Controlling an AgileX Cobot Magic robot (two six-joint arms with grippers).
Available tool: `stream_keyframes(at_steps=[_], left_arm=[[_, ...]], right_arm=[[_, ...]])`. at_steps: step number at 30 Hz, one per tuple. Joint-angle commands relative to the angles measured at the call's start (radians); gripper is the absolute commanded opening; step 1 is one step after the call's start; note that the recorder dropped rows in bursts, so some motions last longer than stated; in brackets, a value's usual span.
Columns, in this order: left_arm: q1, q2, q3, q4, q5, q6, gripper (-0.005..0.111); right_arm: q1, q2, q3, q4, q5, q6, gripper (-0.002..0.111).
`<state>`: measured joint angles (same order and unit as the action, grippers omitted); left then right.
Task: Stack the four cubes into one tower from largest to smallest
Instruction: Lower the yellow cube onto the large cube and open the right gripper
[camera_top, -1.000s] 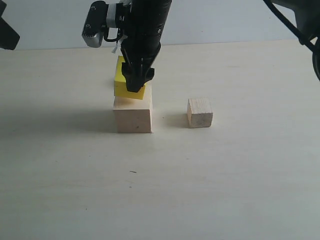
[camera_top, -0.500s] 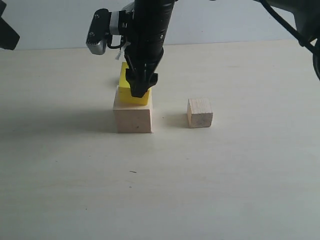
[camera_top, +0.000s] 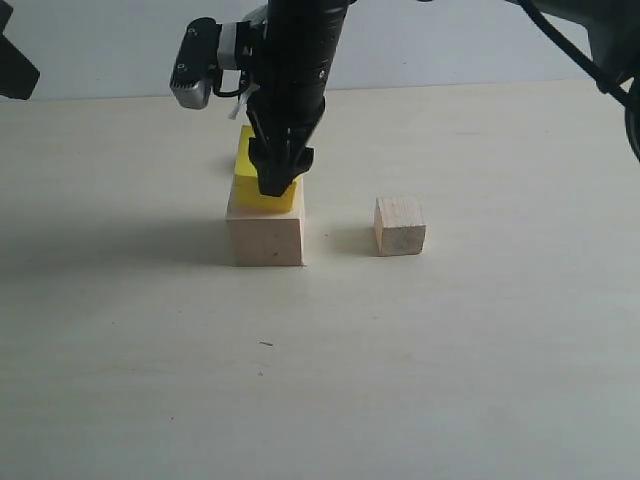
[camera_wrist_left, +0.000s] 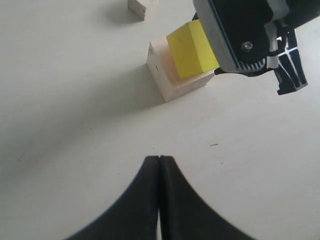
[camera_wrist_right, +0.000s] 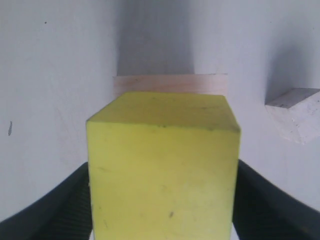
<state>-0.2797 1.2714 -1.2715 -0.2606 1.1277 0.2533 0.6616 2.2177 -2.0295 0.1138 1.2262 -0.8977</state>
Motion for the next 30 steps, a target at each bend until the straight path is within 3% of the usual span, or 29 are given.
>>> stream_keyframes(at_steps=[1, 11, 30], left_arm=[[0.001, -0.010, 0.002, -0.011, -0.004, 0.004, 0.000], [0.001, -0.010, 0.002, -0.011, -0.004, 0.005, 0.000], [0.001, -0.010, 0.002, -0.011, -0.006, 0.017, 0.000]], right_arm=[[0.002, -0.005, 0.000, 0.015, -0.005, 0.002, 0.017], [0.002, -0.005, 0.000, 0.007, -0.005, 0.004, 0.070], [0.002, -0.005, 0.000, -0.069, -0.020, 0.057, 0.072]])
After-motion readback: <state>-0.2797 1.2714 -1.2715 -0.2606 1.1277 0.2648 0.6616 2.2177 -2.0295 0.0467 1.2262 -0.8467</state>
